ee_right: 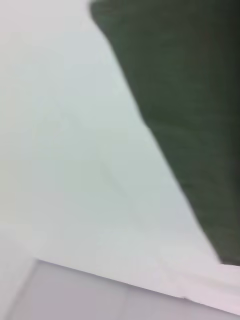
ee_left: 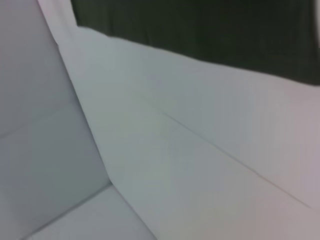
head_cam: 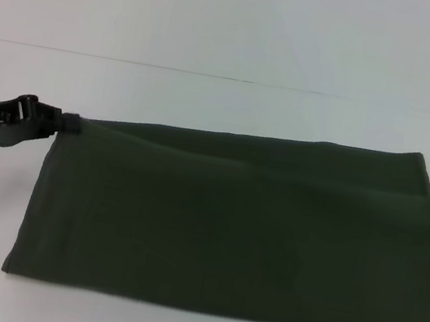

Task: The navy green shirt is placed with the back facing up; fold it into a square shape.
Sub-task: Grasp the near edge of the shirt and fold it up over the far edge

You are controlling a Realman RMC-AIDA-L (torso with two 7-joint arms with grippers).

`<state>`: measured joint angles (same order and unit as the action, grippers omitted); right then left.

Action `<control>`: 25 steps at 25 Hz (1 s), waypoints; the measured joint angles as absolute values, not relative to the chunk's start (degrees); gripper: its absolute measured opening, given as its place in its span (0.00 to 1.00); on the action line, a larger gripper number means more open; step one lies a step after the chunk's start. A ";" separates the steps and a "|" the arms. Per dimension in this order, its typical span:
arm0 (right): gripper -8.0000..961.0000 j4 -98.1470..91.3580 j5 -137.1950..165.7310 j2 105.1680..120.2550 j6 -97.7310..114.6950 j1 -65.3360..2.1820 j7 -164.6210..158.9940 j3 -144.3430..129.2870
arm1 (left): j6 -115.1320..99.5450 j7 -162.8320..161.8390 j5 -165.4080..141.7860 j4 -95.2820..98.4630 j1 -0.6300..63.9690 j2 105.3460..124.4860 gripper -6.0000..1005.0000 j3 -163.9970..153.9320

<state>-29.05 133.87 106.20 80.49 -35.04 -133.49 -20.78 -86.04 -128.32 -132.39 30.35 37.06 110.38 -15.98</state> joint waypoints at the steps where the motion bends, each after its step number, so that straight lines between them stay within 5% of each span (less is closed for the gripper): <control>1: 0.05 -28.94 133.01 106.69 78.68 -35.13 -133.38 -20.87 | -84.23 -127.84 -131.88 30.31 36.97 110.83 0.05 -15.93; 9: 0.05 -28.89 130.56 110.30 68.49 -37.32 -131.97 -21.43 | -75.53 -123.98 -128.57 30.14 36.96 113.66 0.05 -15.95; 18: 0.05 -29.19 125.23 111.41 64.42 -39.55 -130.62 -21.53 | -70.43 -121.01 -124.82 29.96 37.00 114.64 0.05 -16.05; 25: 0.05 -28.85 125.07 113.96 55.90 -40.95 -129.19 -23.58 | -64.19 -118.11 -124.54 30.03 37.36 117.28 0.05 -16.42</control>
